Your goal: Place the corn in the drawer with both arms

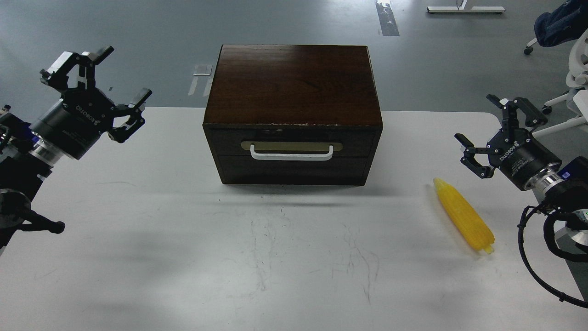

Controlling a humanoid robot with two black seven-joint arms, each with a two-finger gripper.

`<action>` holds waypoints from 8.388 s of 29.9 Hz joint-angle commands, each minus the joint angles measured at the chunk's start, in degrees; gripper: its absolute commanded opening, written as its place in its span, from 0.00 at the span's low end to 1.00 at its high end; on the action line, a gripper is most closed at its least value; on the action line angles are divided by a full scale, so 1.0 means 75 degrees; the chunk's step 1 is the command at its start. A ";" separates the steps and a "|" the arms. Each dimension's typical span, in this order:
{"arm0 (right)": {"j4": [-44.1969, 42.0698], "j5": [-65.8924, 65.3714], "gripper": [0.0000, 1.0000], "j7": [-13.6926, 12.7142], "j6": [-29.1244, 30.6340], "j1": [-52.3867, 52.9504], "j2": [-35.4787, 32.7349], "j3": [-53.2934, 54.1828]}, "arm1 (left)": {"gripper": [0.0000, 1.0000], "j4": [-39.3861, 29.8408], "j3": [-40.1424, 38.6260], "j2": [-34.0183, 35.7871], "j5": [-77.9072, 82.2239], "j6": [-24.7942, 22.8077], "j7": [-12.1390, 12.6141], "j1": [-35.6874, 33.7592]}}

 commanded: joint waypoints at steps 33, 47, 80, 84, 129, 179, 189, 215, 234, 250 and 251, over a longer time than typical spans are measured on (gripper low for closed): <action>-0.0022 -0.0030 1.00 0.0000 -0.0011 0.0035 0.0093 -0.0011 | 0.98 -0.0185 0.7276 -0.2983 1.2213 0.0003 -0.0931 -0.7590; -0.0010 -0.0042 0.99 0.0000 -0.0011 0.0011 0.0058 -0.0011 | 0.98 0.0332 0.7686 -0.3441 1.3200 0.0003 -0.0931 -0.7567; 0.0013 -0.0030 0.99 0.0000 -0.0011 -0.0047 0.0023 0.0036 | 0.98 0.0789 0.8038 -0.3675 1.3472 0.0003 -0.0931 -0.7391; 0.0001 -0.0030 1.00 0.0000 0.0000 -0.0047 0.0023 0.0024 | 0.98 0.0801 0.8038 -0.3675 1.3472 0.0003 -0.0931 -0.7379; 0.0013 -0.0030 1.00 0.0000 -0.0011 -0.0094 0.0011 0.0036 | 0.98 -0.1131 0.8507 -0.3430 1.3472 0.0003 -0.0931 -0.7496; 0.0154 -0.0018 0.99 0.0000 0.0035 -0.0305 -0.0435 0.0036 | 0.98 -0.1930 0.6011 -0.0078 0.1320 0.1004 -0.0931 -0.6455; 0.0224 -0.0065 1.00 0.0000 0.0106 -0.0422 -0.0704 0.0012 | 0.98 -0.0618 0.4796 0.0321 -0.1924 0.1744 -0.0272 -0.4230; 0.0200 -0.7901 1.00 0.0000 -0.2773 -0.0527 -0.2099 -0.0994 | 0.98 0.0555 0.2940 -0.0406 -0.2257 0.1170 0.0353 -0.1883; 0.0142 -1.0132 0.96 0.0000 -0.3668 -0.0025 -0.0880 -0.2202 | 0.98 0.0473 0.2823 -0.0417 -0.2175 0.1135 0.0353 -0.1789; 0.0001 -1.0132 0.40 0.0000 -0.3656 0.0175 -0.0763 -0.2858 | 0.98 0.0473 0.2823 -0.0464 -0.2081 0.1053 0.0353 -0.1719; 0.0013 -1.0132 0.33 0.0000 -0.3656 0.0175 -0.0763 -0.2859 | 0.98 0.0473 0.2823 -0.0464 -0.2081 0.1053 0.0353 -0.1719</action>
